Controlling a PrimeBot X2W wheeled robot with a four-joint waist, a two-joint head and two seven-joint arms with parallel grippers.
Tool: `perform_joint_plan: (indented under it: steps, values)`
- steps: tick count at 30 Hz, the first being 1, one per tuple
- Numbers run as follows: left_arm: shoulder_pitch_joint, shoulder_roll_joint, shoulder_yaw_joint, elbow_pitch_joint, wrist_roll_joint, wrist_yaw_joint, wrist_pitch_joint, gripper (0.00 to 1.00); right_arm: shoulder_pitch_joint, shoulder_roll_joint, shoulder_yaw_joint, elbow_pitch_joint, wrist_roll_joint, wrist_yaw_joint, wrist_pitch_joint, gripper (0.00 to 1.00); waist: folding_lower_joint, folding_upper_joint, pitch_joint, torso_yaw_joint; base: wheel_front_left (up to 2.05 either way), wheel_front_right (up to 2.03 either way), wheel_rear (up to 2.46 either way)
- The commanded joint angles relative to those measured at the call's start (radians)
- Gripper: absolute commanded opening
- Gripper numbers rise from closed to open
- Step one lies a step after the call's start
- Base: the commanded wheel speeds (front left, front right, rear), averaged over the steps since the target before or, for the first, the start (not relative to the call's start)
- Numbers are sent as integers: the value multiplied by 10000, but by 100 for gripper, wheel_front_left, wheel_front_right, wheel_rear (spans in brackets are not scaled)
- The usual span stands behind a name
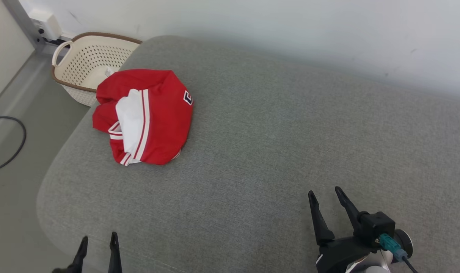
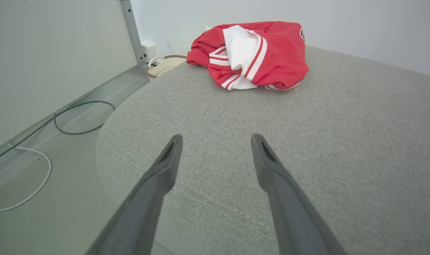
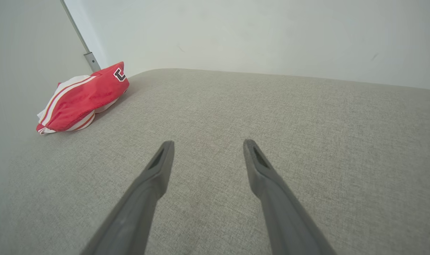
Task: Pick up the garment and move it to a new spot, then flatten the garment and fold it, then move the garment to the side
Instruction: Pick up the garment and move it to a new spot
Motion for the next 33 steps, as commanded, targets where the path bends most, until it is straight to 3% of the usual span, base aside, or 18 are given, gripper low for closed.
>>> perform_joint_plan:
  steps: [1,13,33]
  values:
    - [-224,6,110,100,-2,-96,-8,100,-92,-85,29,-28,33,0,-6,100,0,0,174,-174,0,0,0]
    - [-2758,629,858,873,364,-1034,-8,100,-590,-589,23,-455,-112,0,-6,100,0,0,1397,-878,0,0,0]
    - [-5577,1648,1361,4213,318,-1611,-8,100,-1290,-1052,29,-917,7,0,-3,100,0,0,2771,-2263,0,0,0]
